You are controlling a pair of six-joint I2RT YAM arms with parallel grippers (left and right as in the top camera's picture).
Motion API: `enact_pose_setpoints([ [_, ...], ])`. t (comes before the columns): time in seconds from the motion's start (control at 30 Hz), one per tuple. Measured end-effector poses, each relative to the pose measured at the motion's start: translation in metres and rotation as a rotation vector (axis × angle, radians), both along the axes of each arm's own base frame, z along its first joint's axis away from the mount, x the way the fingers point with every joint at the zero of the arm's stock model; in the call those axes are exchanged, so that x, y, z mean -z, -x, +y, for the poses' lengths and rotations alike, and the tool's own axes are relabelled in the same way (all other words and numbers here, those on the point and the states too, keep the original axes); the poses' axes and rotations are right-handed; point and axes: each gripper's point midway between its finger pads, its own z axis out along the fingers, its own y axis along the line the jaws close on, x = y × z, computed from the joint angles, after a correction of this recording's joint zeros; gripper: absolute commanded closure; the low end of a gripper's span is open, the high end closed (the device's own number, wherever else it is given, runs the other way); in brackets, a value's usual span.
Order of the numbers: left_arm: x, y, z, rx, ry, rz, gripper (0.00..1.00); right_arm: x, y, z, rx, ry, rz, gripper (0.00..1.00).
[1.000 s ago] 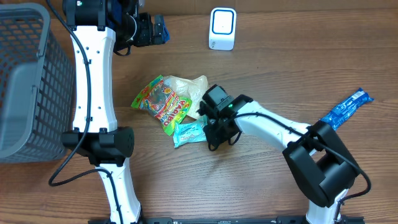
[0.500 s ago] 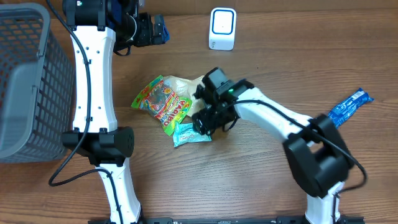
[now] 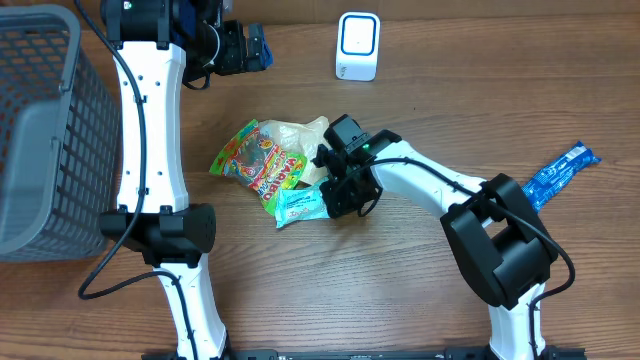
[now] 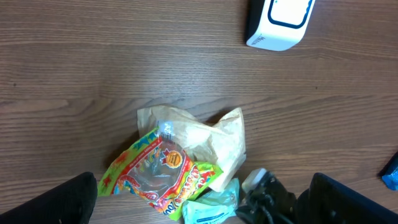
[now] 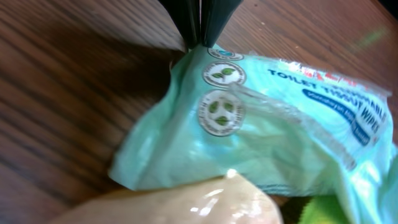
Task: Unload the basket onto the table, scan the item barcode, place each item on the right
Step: 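Reach the right gripper to the light blue wipes pack and grasp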
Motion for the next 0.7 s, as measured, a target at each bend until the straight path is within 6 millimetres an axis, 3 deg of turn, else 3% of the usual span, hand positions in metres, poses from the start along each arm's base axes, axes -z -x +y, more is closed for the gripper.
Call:
enact_pose_setpoints([
  [0.2, 0.0, 0.0, 0.0, 0.0, 0.0, 0.0, 0.0, -0.007, -0.016, -0.027, 0.086, 0.004, 0.051, 0.96],
  [0.33, 0.0, 0.0, 0.0, 0.0, 0.0, 0.0, 0.0, -0.017, -0.032, -0.061, 0.189, 0.009, 0.079, 0.96],
  [0.37, 0.0, 0.0, 0.0, 0.0, 0.0, 0.0, 0.0, -0.022, -0.038, -0.067, 0.213, -0.002, 0.073, 0.85],
  [0.47, 0.0, 0.0, 0.0, 0.0, 0.0, 0.0, 0.0, -0.034, -0.049, -0.072, 0.248, -0.049, 0.055, 0.3],
  [0.5, 0.0, 0.0, 0.0, 0.0, 0.0, 0.0, 0.0, -0.04, -0.053, -0.067, 0.243, -0.088, 0.04, 0.2],
  [0.6, 0.0, 0.0, 0.0, 0.0, 0.0, 0.0, 0.0, -0.05, -0.056, -0.044, 0.227, -0.163, 0.016, 0.13],
  [0.7, 0.0, 0.0, 0.0, 0.0, 0.0, 0.0, 0.0, -0.053, -0.05, -0.019, 0.259, -0.18, 0.029, 0.13],
])
